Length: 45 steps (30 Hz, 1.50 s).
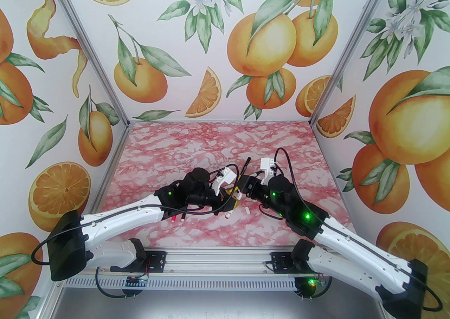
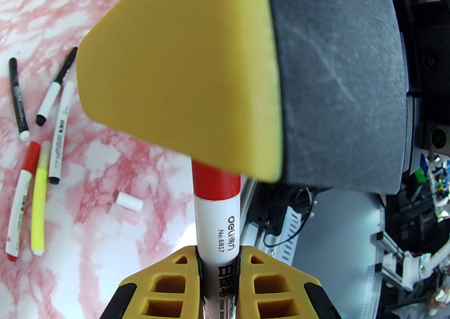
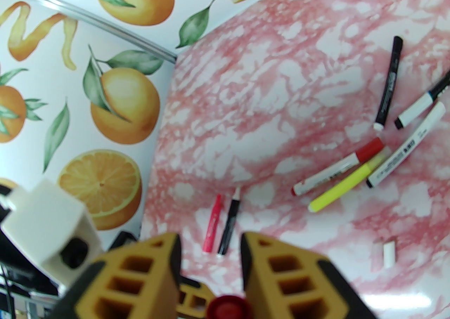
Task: Open the pen caps
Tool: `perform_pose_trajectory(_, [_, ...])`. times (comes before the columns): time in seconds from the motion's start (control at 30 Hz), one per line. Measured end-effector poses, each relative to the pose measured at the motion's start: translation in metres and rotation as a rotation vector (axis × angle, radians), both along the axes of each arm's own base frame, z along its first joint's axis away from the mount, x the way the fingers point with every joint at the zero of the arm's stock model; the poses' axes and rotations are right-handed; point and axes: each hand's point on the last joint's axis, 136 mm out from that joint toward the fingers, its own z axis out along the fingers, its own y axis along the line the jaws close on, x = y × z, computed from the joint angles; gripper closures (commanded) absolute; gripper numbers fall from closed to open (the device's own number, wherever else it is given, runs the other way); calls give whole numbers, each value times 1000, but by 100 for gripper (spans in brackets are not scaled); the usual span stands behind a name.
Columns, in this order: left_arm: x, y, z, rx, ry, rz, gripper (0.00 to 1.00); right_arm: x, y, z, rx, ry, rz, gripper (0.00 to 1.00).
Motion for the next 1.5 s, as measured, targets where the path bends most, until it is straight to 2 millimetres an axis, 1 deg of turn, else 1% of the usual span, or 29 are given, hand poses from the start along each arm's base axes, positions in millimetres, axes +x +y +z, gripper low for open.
perform_pose_trajectory(0.13, [0,0,0,0,-1,0,84,0,0,0,-1,1,-1,65])
perform_pose_trajectory(0.6, [0,0,0,0,-2,0,83,1,0,-3,-8,6,-4,77])
perform_pose_trajectory(0.67, [0,0,0,0,-2,0,78,1,0,-3,-8,6,-3,79])
perform_pose_trajectory(0.73, [0,0,0,0,-2,0,70,1,0,-3,-9,6,-3,81])
perform_pose_trajectory(0.87, [0,0,0,1,-5,1,64,2,-2,-3,-14,4,-10,83])
perform_pose_trajectory(0.97, [0,-2,-2,4,2,-1,56,1,-3,0,-2,-4,-15,83])
perform_pose_trajectory(1.0, [0,-2,-3,2,7,0,55,1,-4,2,2,-7,-15,83])
perform_pose_trajectory(1.03, [0,-4,-3,-1,9,-1,56,1,-4,4,10,-12,-16,84])
perform_pose_trajectory(1.17, [0,-7,1,-21,10,0,69,0,-5,8,28,-17,-20,85])
perform_pose_trajectory(1.2, [0,-8,2,-27,9,0,72,0,-6,8,31,-18,-21,85])
perform_pose_trajectory(1.27, [0,-10,5,-39,4,0,84,0,-7,7,32,-14,-26,86])
perform_pose_trajectory(1.33, [0,-10,5,-43,11,2,91,1,-8,6,36,-10,-33,87])
perform_pose_trajectory(1.43, [-1,-11,5,-41,3,-2,95,2,-9,5,46,-9,-42,88])
perform_pose_trajectory(1.5, [-2,-11,4,-34,-5,-4,96,1,-11,4,48,-11,-47,89])
